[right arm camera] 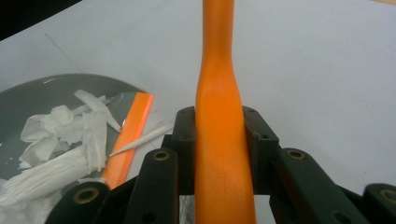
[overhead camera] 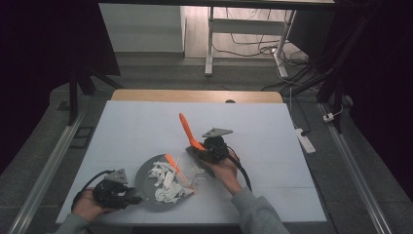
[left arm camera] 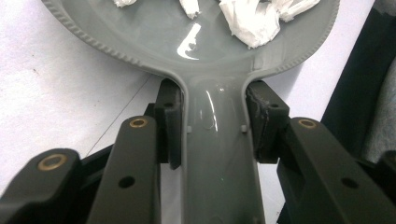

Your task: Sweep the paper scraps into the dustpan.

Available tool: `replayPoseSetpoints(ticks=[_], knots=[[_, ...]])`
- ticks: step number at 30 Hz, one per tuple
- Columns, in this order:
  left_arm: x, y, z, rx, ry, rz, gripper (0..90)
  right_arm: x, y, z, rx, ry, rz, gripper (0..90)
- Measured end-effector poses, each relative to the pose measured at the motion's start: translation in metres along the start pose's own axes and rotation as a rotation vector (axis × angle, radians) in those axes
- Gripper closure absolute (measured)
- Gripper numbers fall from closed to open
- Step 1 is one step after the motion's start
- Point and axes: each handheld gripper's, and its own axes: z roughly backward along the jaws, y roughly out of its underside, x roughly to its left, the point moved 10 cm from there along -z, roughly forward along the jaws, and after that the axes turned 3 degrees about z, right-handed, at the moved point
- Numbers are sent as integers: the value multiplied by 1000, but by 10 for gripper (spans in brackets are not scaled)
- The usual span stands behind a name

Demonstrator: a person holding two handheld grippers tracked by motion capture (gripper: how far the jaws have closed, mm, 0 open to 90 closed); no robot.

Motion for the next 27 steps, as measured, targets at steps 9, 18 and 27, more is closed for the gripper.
replayPoseSetpoints(ticks=[9,18,27], knots=[[-1,-2,-2,4,-4,-1,610,13,-2,-8,15,-6,11,697],[-1,-2,-3,11,-3,-7,610,51,-11,-24,15,-87,28,696],[-1,-1,-4,9,-3,-5,610,92,-36,-15,-70,-209,75,696]])
